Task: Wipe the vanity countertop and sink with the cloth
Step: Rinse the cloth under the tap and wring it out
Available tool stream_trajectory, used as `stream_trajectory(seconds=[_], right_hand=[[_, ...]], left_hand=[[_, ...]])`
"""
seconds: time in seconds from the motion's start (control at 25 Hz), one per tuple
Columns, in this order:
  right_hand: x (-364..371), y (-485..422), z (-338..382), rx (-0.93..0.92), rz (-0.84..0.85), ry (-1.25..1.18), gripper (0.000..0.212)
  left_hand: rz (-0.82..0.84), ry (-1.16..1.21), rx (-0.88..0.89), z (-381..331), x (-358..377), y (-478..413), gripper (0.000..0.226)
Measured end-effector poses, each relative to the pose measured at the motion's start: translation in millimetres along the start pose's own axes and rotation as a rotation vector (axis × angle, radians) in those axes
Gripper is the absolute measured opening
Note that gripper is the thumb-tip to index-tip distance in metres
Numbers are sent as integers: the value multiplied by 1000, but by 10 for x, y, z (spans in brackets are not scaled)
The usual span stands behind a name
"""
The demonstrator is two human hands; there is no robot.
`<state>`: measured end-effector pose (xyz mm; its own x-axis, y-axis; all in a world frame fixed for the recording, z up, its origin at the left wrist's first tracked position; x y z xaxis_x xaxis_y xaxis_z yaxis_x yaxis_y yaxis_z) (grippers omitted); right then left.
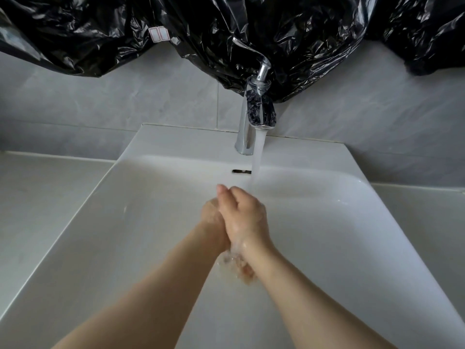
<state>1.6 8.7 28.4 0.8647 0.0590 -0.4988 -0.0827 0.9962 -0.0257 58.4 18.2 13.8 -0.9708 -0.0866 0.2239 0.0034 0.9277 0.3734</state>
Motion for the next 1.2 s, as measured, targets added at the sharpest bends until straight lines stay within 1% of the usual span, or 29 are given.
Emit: stream_trajectory(seconds=[0.08,0.12,0.16,0.2,0.24,0.28,0.32,0.36,0.4,0.44,0.48,0.52,0.56,0.6,0.64,0.68,0.72,0.76,0.8,0.84,0.88,0.92,0.96,1.0,1.04,1.08,1.12,1.16,1.2], right_hand=[[-96,-22,48,-41,-63,9,40],[-170,-57,42,-43,-99,24,38],[-244,-94,14,-29,-111,43,35],[-316,-123,-22,-13,-93,1,30],[-361,-128,-43,4,-22,-93,21],[-352,-119,-91,61,107,-172,17],[-307,-71,-106,83,267,-167,24],[-234,-22,-132,75,421,-69,25],[-203,-5,-178,58,474,59,14],[-212,-22,-180,55,416,114,8],[-260,-66,-188,74,286,69,14],[-331,-112,-202,116,132,-123,15],[-406,-153,-211,148,21,-393,13],[-469,-189,-197,162,-37,-666,13],[-531,-221,-167,136,-53,-890,15],[-604,-244,-154,116,-66,-1022,18],[-686,-258,-176,92,-114,-1071,18],[-763,-258,-229,94,-206,-1027,13],[-824,-252,-310,124,-308,-898,10],[-843,-244,-373,173,-368,-731,13],[-805,-222,-377,203,-350,-586,17],[-691,-200,-363,209,-266,-481,20],[-530,-172,-315,193,-155,-440,22],[-340,-120,-243,171,-38,-443,21],[-171,-60,-161,127,50,-429,17],[-57,-13,-77,43,89,-338,16],[3,2,-21,-35,70,-221,16],[-28,-12,-13,-87,-5,-163,14],[-114,-50,-46,-56,-85,-204,13]], left_hand=[[96,-169,-25,13,-41,24,48],[134,-219,-2,33,-43,22,50],[139,-162,6,-1,-58,19,49],[111,-58,27,-99,-70,-6,45],[46,-19,86,-218,-103,-52,39],[15,-16,169,-324,-140,-85,36],[25,-65,267,-400,-155,-88,34],[26,-203,364,-455,-138,-48,33],[-14,-380,474,-486,-118,-13,30],[-34,-500,578,-502,-96,29,24],[10,-496,589,-455,-99,7,18],[110,-418,497,-390,-71,1,25],[234,-335,326,-232,-62,-67,37],[336,-373,180,-96,-25,-77,40],[377,-531,130,8,-25,-91,31],[326,-695,147,31,-59,-105,19],[237,-756,190,-6,-97,-136,14],[168,-690,223,-69,-133,-145,15],[146,-539,228,-110,-193,-179,18],[184,-324,191,-142,-229,-196,19],[263,-111,147,-181,-229,-184,16],[341,80,90,-203,-202,-148,10],[360,199,49,-201,-183,-130,8],[316,261,13,-168,-193,-144,14],[208,265,-15,-94,-242,-201,23],[111,264,-34,-44,-249,-202,29],[54,280,-46,0,-224,-200,32],[41,315,-83,43,-140,-170,34],[56,272,-125,75,-30,-120,37]])
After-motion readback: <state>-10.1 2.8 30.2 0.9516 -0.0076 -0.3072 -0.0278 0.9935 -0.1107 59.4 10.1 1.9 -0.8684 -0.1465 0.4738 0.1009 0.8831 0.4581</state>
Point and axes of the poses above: each hand's wrist, its own y-axis away from the middle knuckle, its own x-axis out of the palm, z = x × y, the point moved 6 cm from there along -y, towards the middle knuckle, and after that the axes turned 4 degrees about z, right-handed, at the moved point
